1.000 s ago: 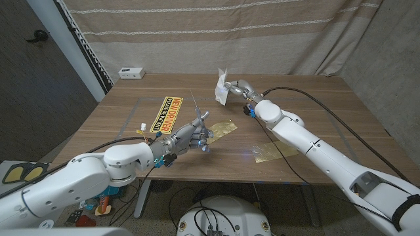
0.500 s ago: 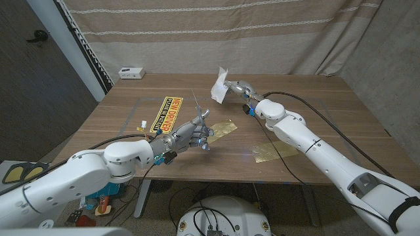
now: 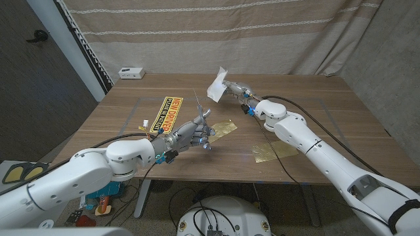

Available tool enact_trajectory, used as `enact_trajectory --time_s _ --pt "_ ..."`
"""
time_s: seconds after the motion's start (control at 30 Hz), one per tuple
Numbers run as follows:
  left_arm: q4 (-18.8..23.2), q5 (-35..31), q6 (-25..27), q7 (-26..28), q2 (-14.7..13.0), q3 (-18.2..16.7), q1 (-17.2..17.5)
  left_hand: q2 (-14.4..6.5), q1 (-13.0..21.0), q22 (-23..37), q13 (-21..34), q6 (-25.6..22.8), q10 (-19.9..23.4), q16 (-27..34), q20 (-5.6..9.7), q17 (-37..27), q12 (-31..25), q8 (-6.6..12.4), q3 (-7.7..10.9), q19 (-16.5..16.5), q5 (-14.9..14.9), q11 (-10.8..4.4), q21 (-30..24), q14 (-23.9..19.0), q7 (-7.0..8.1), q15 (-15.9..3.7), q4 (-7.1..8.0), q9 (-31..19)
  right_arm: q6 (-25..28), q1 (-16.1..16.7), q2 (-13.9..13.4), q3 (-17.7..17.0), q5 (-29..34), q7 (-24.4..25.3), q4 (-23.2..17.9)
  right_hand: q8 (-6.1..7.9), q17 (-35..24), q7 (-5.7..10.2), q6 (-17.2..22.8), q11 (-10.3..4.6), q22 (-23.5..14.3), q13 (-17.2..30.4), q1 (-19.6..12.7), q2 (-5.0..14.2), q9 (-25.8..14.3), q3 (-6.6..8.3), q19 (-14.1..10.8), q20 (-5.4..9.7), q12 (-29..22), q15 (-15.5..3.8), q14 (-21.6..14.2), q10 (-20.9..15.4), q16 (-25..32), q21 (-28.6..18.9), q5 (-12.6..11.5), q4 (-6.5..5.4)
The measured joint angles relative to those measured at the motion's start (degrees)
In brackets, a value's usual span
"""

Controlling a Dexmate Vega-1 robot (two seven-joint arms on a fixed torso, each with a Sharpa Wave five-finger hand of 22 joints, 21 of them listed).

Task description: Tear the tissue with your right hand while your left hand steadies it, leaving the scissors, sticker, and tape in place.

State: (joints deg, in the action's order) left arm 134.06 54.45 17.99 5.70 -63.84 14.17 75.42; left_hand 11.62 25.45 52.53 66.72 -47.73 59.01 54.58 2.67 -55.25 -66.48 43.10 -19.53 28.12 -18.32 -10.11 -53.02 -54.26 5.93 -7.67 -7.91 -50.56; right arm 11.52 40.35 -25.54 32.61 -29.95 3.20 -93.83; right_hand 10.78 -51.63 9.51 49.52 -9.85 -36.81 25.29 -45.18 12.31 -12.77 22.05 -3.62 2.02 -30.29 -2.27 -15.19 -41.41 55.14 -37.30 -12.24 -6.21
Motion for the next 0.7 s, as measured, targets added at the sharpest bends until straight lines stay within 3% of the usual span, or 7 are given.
enact_trajectory --time_s 0.37,0.6,0.7 --pt "-0.5 -0.5 -0.5 -0.6 0.5 1.0 -0.7 0.0 0.0 0.0 0.0 0.0 0.0 0.0 0.00 0.3 0.0 -0.13 0.00 0.0 0.0 0.00 -0.6 0.0 0.00 0.00 0.00 0.0 -0.7 0.0 1.2 -0.1 -5.8 -2.5 0.7 0.00 -1.5 0.94 -0.9 -1.10 -2.3 -0.1 0.8 0.00 0.3 -0.41 2.5 -0.28 1.3 0.09 1.9 1.1 2.5 -1.6 0.3 -0.87" --pt "-0.9 -0.9 -0.9 -1.2 0.7 1.6 -1.2 0.0 0.0 -0.2 0.1 -0.1 0.0 0.0 0.00 0.2 0.0 -0.19 0.00 0.0 0.0 0.04 -0.8 0.0 -0.11 0.00 0.00 -0.2 -0.2 0.0 2.4 -0.3 -9.7 -3.2 1.1 0.00 -5.4 1.42 -1.9 -1.31 -5.0 -0.2 1.6 0.20 0.5 -0.45 6.1 0.00 3.0 0.02 5.2 2.6 6.9 -3.4 0.3 -0.92" --pt "-1.0 -1.0 -1.1 -1.4 0.9 1.9 -1.4 0.0 0.0 -0.2 0.1 -0.2 0.1 0.0 0.03 0.2 0.0 -0.23 0.00 0.0 0.0 0.10 -0.8 0.0 -0.19 0.00 0.00 -0.1 0.3 0.0 2.8 -0.3 -10.9 -3.2 1.0 0.00 -5.6 1.15 -2.4 -1.41 -5.6 -0.3 1.6 0.19 0.5 -0.22 6.4 -0.10 3.5 0.02 6.5 2.9 7.1 -4.0 0.3 -1.16"
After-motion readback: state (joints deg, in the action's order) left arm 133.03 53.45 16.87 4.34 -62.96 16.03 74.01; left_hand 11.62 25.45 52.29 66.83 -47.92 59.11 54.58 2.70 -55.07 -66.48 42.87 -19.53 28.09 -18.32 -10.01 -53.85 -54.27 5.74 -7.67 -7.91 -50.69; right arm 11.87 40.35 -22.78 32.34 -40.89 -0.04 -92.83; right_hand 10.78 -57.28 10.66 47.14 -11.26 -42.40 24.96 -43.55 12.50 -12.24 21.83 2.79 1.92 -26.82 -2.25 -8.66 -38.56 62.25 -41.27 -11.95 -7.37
